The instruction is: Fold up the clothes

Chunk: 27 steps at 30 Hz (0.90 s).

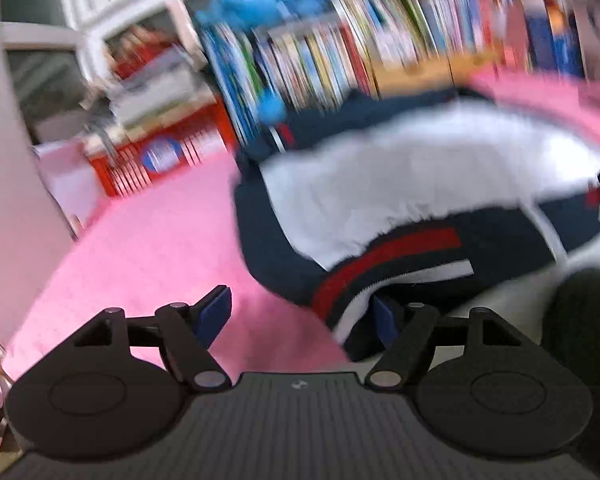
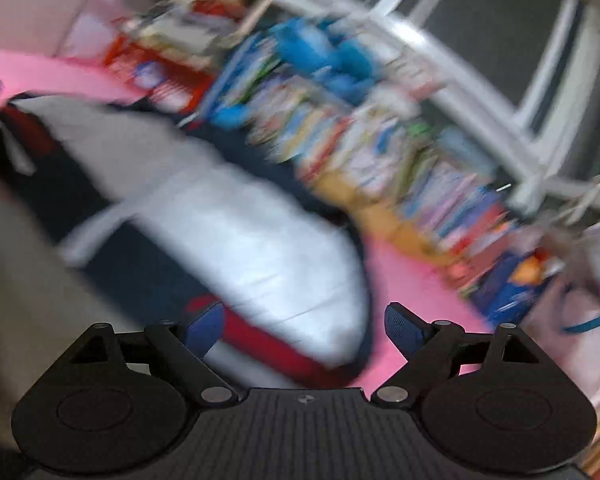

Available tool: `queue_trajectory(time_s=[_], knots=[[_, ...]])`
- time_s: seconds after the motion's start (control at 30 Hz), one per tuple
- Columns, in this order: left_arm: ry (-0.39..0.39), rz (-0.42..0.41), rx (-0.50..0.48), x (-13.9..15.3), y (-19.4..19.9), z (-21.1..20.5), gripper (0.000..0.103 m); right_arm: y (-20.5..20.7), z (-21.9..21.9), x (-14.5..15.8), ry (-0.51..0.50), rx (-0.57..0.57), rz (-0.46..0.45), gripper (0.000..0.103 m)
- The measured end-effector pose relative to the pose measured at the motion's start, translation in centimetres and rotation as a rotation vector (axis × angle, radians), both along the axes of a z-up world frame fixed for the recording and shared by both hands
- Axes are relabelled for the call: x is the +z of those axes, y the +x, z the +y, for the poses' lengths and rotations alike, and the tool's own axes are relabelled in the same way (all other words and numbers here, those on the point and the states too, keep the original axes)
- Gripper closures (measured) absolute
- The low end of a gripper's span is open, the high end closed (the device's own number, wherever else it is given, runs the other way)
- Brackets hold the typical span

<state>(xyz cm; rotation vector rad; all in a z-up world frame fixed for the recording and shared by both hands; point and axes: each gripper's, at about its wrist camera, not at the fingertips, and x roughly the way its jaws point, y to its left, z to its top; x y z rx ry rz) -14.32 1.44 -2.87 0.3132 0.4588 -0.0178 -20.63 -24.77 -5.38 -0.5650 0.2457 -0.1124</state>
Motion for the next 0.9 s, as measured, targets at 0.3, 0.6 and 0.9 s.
queue_trajectory(time_s=[0.3,0.6,0.9], knots=[[0.133,-0.157,-0.042,3.1,3.1,-1.6,0.026,-1.0,0.3,1.9,0.099,0.286,0.05,0.011],[0.07,-0.198,-0.05,6.2,6.9,-0.6,0.024,3.4,0.0,1.6,0.211,0.098,0.055,0.01],[-0.087,-0.065,0.008,7.5,15.9,1.3,0.023,15.5,-8.1,9.3,0.489,0.028,-0.018,0.007]])
